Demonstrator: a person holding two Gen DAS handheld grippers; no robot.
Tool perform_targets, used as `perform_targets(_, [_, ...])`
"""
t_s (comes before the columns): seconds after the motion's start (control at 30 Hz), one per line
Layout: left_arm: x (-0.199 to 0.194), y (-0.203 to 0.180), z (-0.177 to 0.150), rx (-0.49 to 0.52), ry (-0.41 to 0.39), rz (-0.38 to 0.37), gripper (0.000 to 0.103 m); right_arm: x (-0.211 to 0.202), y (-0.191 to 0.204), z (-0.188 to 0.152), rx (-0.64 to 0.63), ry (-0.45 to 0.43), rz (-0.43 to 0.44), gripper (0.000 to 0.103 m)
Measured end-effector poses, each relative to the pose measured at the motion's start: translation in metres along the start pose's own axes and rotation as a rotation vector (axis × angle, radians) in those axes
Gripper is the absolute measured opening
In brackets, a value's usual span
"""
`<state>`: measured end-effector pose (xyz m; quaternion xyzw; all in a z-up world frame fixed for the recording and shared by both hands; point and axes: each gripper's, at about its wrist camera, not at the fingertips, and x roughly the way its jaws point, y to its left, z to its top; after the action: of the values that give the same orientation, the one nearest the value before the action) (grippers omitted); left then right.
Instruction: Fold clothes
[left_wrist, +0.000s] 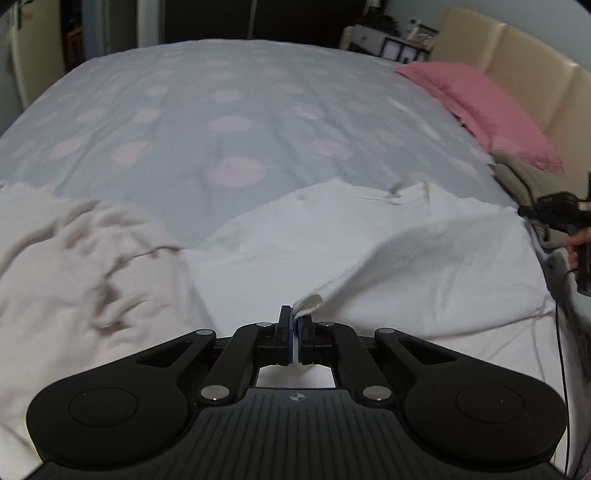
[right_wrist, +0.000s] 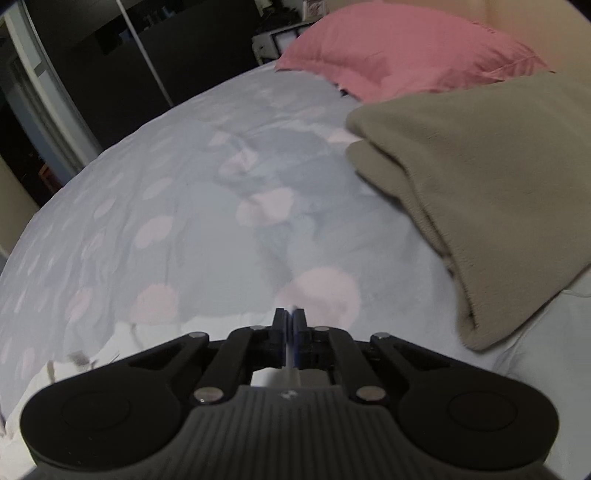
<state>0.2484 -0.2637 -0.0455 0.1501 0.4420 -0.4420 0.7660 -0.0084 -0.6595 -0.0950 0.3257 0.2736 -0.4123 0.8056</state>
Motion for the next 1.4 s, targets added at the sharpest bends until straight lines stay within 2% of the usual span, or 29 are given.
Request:
perform_targets(0.1, [0.006, 0.015, 0.0, -0.062, 0.031, -0.015, 0.0, 0.003, -0.003, -0.001, 0.01, 0.002, 0.005, 0.003])
perform_targets(0.23, [0.018, 0.015, -0.002, -0.108, -0.011, -0.001, 0.002, 0.004, 0.003, -0.002, -0.039, -0.001, 0.0, 0.004])
perform_targets(0.27, [0.018, 0.016, -0.002, -0.128, -0.023, -0.014, 0.003, 0.003, 0.004, -0.002, -0.047, -0.002, 0.004, 0.01])
perform_targets(0.3, [0.019, 0.017, -0.001, -0.148, -0.035, -0.029, 0.009, 0.002, 0.004, -0.002, -0.052, -0.005, -0.001, 0.012])
perform_targets(0.33, [0.02, 0.017, 0.0, -0.153, -0.035, -0.023, 0.021, 0.0, 0.005, -0.001, -0.063, -0.008, -0.002, 0.014])
perform_targets(0.37, [0.02, 0.017, 0.0, -0.156, -0.034, -0.015, 0.028, -0.003, 0.007, -0.001, -0.074, -0.01, -0.002, 0.014])
perform_targets(0.4, [0.02, 0.016, 0.0, -0.151, -0.035, 0.003, 0.042, -0.006, 0.008, 0.0, -0.091, -0.008, 0.002, 0.015])
perform_targets(0.43, [0.02, 0.014, -0.001, -0.144, -0.038, 0.018, 0.045, -0.01, 0.01, 0.001, -0.108, -0.006, 0.007, 0.015])
perform_targets(0.53, [0.022, 0.012, -0.01, -0.117, 0.003, 0.012, 0.045, -0.023, 0.012, 0.001, -0.139, -0.003, 0.027, 0.029])
perform_targets(0.6, [0.024, 0.009, -0.017, -0.094, 0.027, 0.006, 0.045, -0.032, 0.013, -0.001, -0.158, 0.009, 0.038, 0.03])
perform_targets(0.77, [0.029, -0.011, -0.033, 0.022, 0.031, 0.013, 0.045, -0.052, 0.01, -0.014, -0.196, 0.064, 0.075, 0.031])
perform_targets(0.8, [0.03, -0.016, -0.035, 0.048, 0.027, 0.019, 0.042, -0.057, 0.01, -0.018, -0.213, 0.077, 0.085, 0.032])
perform_targets(0.87, [0.033, -0.02, -0.037, 0.062, 0.019, 0.033, 0.027, -0.068, 0.01, -0.025, -0.242, 0.091, 0.114, 0.041])
perform_targets(0.93, [0.035, -0.019, -0.038, 0.038, 0.002, 0.038, 0.015, -0.08, 0.012, -0.032, -0.286, 0.106, 0.141, 0.041])
perform_targets(1.03, [0.03, -0.017, -0.036, 0.017, -0.018, 0.029, 0.007, -0.099, 0.017, -0.05, -0.379, 0.133, 0.195, 0.041])
perform_targets(1.17, [0.022, -0.017, -0.032, -0.004, -0.04, 0.012, 0.004, -0.115, 0.026, -0.086, -0.563, 0.185, 0.231, 0.048])
perform_targets(1.27, [0.013, -0.02, -0.027, -0.016, -0.059, -0.002, 0.003, -0.112, 0.03, -0.12, -0.742, 0.233, 0.177, 0.048])
perform_targets(1.33, [0.005, -0.022, -0.023, -0.015, -0.07, -0.012, 0.003, -0.11, 0.029, -0.133, -0.818, 0.224, 0.125, 0.045])
perform_targets(1.4, [-0.003, -0.024, -0.02, -0.009, -0.077, -0.021, 0.003, -0.109, 0.026, -0.14, -0.86, 0.208, 0.078, 0.028])
